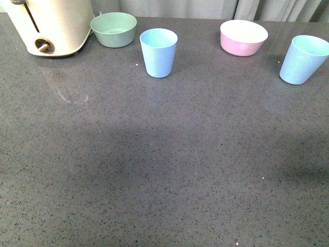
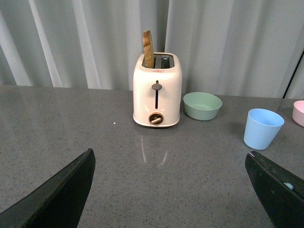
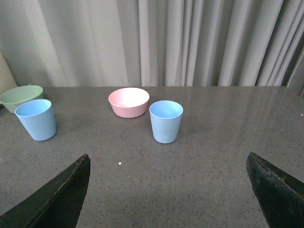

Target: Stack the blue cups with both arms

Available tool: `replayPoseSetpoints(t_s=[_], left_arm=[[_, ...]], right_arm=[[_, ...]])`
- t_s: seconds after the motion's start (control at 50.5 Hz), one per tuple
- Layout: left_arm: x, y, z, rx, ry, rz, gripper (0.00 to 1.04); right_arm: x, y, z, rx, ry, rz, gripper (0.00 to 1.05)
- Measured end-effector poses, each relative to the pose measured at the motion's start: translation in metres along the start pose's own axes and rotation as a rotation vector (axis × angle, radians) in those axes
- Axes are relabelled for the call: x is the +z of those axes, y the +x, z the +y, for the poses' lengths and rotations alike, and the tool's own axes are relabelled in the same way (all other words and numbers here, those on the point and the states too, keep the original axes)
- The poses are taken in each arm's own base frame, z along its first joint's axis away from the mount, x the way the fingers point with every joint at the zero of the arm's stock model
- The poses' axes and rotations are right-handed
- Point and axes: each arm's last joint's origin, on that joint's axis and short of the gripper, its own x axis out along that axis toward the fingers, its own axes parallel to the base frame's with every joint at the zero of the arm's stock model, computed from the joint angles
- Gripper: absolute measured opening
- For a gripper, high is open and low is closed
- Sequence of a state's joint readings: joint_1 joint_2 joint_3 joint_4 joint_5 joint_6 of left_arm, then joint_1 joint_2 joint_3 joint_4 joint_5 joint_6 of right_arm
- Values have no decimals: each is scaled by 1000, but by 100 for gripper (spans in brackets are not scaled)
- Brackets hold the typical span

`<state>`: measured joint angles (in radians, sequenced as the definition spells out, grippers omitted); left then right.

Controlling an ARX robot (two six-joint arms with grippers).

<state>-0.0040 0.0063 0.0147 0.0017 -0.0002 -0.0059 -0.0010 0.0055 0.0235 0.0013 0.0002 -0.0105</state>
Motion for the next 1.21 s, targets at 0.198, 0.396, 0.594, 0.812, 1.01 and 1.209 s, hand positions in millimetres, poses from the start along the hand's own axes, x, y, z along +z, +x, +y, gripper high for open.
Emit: replayPoseSetpoints(t_s=[0.198, 0.396, 0.594, 0.812, 1.01, 1.209], left_arm=[[0, 0, 0, 0, 0, 0, 96], [0, 0, 0, 0, 0, 0, 96], [0, 0, 0, 0, 0, 0, 96], [0, 2, -1, -24, -84, 313, 96], [27, 63, -11, -74, -127, 479, 96], [36, 158, -46, -154, -100, 560, 96]], right_arm=[[0, 0, 0, 0, 0, 0, 96], [0, 0, 0, 0, 0, 0, 96], [0, 0, 0, 0, 0, 0, 96], [0, 0, 0, 0, 0, 0, 96], [0, 0, 0, 0, 0, 0, 96], [0, 0, 0, 0, 0, 0, 96]])
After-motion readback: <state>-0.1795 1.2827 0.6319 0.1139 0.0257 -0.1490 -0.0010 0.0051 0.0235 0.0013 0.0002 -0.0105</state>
